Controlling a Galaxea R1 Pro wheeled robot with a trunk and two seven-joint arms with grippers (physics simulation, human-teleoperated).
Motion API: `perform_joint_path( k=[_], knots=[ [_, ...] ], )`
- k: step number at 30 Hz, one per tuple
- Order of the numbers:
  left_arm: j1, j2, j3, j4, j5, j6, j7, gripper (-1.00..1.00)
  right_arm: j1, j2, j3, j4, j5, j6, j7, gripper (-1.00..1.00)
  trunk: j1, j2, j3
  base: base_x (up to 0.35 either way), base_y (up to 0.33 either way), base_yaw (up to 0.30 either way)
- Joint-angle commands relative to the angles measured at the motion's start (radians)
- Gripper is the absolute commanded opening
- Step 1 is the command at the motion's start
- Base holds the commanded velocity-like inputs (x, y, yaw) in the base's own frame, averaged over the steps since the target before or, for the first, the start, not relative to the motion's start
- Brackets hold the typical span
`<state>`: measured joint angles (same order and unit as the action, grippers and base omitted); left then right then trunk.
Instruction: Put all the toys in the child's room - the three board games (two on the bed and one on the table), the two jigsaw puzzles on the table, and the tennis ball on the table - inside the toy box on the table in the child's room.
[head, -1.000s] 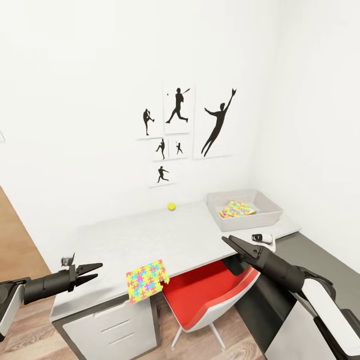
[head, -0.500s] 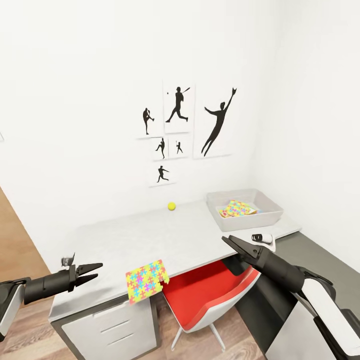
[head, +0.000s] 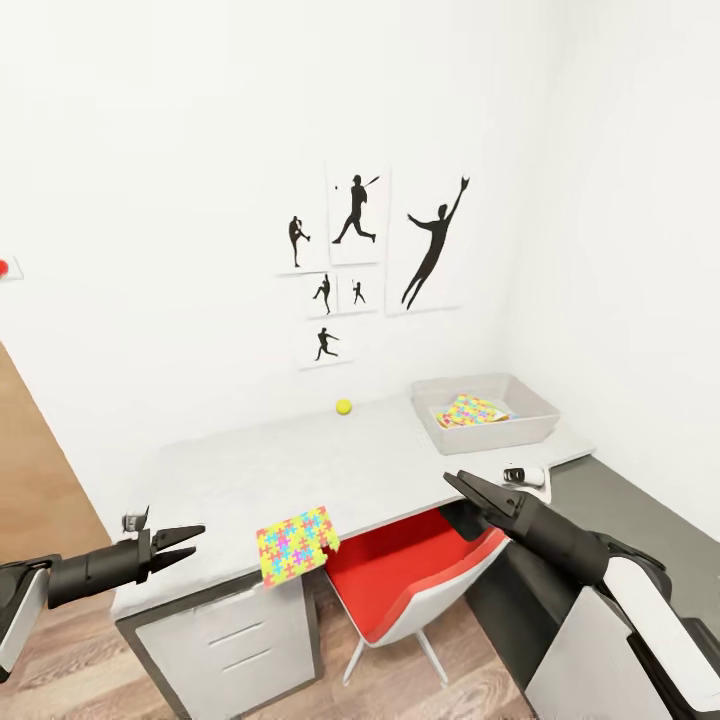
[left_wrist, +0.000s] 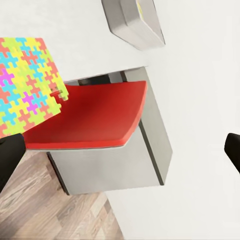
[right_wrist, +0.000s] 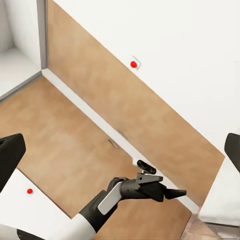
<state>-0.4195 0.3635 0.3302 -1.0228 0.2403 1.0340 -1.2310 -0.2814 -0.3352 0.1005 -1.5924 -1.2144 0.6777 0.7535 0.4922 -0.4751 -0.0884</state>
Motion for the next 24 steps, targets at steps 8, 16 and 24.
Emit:
perform_joint_path(
  k=[8,16,24],
  knots=[
    [-0.001,0.0,0.0,0.0,0.0,0.006,-0.002,1.0,-0.001,-0.001,0.001,0.0,-0.008,0.007,-0.002,1.0,0.0,-0.002,-0.002,-0.18,0.0,0.0],
    [-0.001,-0.001,0.003,0.004,0.0,0.005,-0.001,1.0,-0.001,-0.001,0.001,0.0,-0.008,0.007,-0.002,1.0,0.0,-0.002,-0.002,-0.107,0.0,0.0],
    [-0.001,-0.005,0.002,0.025,0.0,-0.001,0.002,1.0,-0.001,-0.002,0.0,0.0,-0.008,0.007,-0.001,1.0,0.0,-0.002,-0.002,-0.007,0.0,0.0]
  ],
)
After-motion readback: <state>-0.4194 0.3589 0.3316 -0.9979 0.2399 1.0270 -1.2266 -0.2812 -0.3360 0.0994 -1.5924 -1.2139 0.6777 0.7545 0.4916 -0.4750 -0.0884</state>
